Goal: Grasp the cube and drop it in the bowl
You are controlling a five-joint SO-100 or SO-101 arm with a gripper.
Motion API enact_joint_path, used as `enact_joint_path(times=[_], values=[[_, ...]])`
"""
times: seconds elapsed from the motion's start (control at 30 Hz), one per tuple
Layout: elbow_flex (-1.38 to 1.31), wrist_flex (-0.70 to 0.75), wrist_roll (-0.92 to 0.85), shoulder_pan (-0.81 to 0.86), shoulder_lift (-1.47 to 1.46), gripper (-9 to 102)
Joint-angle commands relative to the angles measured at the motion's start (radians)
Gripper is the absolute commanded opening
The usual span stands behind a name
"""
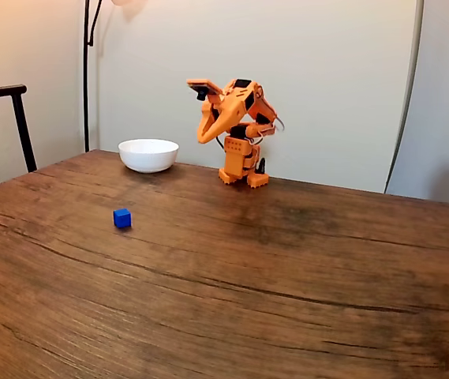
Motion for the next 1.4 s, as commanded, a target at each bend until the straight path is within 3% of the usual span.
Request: enact_joint_path(times=[0.0,0.3,0.83,1.27,1.37], values=[[-0.135,-0.008,0.0,0.009,-0.141,0],[-0.494,-0.008,0.008,0.037,-0.67,0],[-1.042,-0.006,-0.034,0.012,-1.335,0],[-1.29,0.008,-0.075,0.037,-1.655,1],[-1.296,0.008,-0.077,0.046,-1.687,8]])
